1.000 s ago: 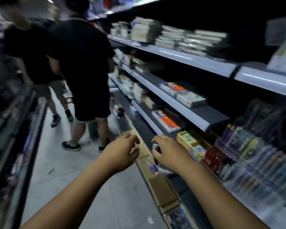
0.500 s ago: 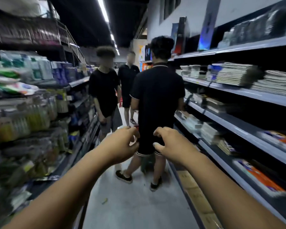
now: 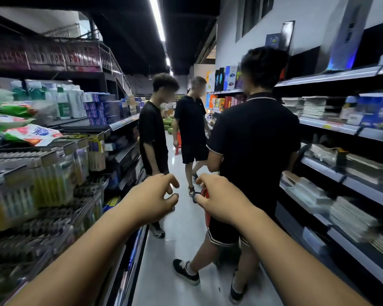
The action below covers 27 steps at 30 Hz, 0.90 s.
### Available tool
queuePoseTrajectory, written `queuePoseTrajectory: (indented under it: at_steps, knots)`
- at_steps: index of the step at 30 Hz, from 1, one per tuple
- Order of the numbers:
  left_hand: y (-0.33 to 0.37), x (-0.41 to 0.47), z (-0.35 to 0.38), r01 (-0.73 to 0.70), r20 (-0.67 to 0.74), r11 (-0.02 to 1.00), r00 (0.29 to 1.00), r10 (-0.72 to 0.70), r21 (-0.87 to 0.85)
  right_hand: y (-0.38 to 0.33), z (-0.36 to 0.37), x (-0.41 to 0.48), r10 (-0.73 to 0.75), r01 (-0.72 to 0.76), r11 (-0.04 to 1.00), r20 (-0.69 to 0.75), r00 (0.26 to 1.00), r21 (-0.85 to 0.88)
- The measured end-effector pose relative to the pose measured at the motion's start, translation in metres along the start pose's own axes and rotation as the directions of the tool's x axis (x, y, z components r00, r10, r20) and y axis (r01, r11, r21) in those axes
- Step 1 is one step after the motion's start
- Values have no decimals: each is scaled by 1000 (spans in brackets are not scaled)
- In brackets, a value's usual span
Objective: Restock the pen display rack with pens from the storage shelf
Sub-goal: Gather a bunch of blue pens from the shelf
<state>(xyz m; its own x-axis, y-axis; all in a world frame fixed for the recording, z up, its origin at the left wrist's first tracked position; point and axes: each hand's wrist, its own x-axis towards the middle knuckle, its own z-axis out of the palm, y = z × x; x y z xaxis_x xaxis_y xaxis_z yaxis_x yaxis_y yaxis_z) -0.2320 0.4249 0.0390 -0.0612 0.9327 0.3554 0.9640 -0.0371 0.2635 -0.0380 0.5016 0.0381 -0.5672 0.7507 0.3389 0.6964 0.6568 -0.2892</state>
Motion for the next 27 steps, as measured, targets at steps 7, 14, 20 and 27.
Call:
queuePoseTrajectory:
  at_steps: [7, 14, 20, 27]
  knots:
    - [-79, 129, 36, 150, 4, 989, 989, -150, -7, 35, 45, 176, -108, 107, 994, 83, 991, 18]
    - [-186, 255, 60, 205, 9, 978, 979, -204, -40, 48, 110, 343, -120, 120, 993, 139, 983, 10]
    - [-297, 381, 81, 172, 16, 983, 985, -172, -55, 57, 178, 487, -51, 51, 999, 101, 994, 0]
    - [-385, 540, 95, 122, 85, 988, 990, -114, -93, 89, 210, 637, 97, -99, 994, 39, 995, 43]
